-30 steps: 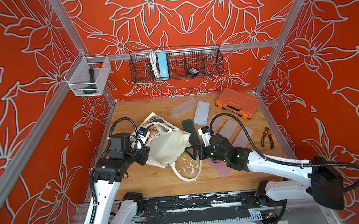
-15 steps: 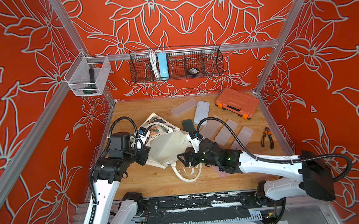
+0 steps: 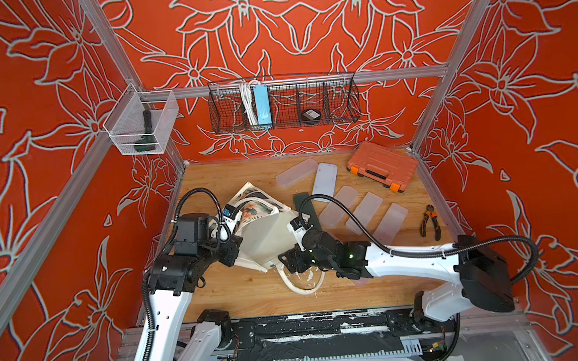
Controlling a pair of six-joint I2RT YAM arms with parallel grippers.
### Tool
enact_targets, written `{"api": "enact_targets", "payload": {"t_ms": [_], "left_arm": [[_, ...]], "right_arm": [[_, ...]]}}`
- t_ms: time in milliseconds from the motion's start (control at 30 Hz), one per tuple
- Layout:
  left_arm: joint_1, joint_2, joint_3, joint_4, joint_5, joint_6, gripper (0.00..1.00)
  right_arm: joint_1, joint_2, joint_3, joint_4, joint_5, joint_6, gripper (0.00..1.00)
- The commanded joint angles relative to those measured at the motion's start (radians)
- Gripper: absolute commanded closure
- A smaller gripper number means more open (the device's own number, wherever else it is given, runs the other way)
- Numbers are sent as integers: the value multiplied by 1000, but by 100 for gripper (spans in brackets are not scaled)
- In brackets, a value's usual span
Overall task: Take out the pencil case from the canvas bag
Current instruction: Pick up the pencil case from the canvas bag.
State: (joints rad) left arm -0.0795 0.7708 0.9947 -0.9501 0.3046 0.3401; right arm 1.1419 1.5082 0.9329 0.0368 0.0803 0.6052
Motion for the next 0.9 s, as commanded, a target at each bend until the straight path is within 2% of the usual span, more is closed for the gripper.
{"api": "enact_targets", "payload": {"t_ms": [0,200,367,633,867], "left_arm": [[1,-13,27,16,40,5,100],[2,-20,24,13,45,4,100],[1,-27,20,13,59,1,100],[2,-54,-7,20,57,25,100],[1,-69,-13,8,85,39,100]], "right_arm": [[12,41,43,-27,27,-15,25],[19,133,107,-57,45,4,29],[19,205,141,-38,33,49,28],[20,318,183,41,14,200,27],[17,390,213,113,55,350,24]]}}
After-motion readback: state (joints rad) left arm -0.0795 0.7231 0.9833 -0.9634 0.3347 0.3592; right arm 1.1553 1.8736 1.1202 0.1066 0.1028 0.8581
